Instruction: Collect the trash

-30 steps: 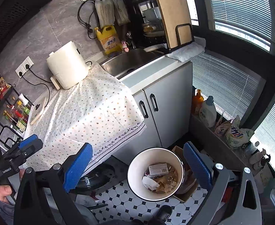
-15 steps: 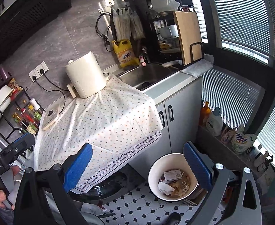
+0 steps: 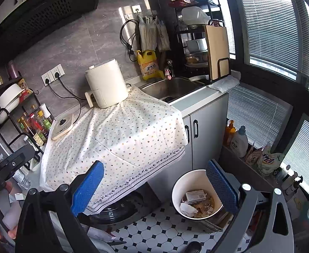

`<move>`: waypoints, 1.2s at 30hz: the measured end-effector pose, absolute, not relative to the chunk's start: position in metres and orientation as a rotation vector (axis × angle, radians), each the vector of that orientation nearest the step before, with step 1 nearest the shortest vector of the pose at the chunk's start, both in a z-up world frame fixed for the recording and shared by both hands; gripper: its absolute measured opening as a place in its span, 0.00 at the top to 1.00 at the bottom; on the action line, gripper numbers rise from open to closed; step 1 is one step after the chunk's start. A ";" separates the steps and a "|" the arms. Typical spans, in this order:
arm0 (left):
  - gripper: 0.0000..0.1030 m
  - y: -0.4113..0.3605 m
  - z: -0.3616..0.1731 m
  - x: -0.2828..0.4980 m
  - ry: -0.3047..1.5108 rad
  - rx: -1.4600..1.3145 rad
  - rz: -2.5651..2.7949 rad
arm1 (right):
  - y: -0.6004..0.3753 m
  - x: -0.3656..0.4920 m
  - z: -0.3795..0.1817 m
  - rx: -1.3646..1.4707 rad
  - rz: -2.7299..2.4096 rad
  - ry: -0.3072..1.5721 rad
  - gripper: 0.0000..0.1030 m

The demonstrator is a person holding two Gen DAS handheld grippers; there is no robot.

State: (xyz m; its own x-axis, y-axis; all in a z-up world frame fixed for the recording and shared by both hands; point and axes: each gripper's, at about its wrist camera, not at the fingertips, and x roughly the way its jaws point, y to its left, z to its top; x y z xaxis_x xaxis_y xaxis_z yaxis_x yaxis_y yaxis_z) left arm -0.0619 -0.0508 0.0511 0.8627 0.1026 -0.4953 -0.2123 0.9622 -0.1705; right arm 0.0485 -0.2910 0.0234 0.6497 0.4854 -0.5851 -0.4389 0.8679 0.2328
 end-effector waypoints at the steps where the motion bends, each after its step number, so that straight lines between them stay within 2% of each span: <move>1: 0.06 -0.052 0.050 -0.067 0.501 -0.217 0.172 | -0.291 0.044 0.022 0.072 0.526 0.682 0.08; 14: 0.06 -0.050 0.032 -0.102 0.521 -0.220 0.211 | -0.278 0.009 0.000 0.032 0.510 0.658 0.08; 36: 0.06 -0.036 0.041 -0.122 0.474 -0.240 0.267 | -0.258 0.008 -0.002 -0.003 0.531 0.637 0.08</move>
State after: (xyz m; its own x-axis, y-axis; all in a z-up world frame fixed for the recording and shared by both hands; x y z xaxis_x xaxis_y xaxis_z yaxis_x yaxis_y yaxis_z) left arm -0.1217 -0.0361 0.0409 0.8561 0.1967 -0.4780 -0.3071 0.9374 -0.1642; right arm 0.0079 -0.2580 -0.0017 0.6752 0.4713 -0.5674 -0.4731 0.8669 0.1571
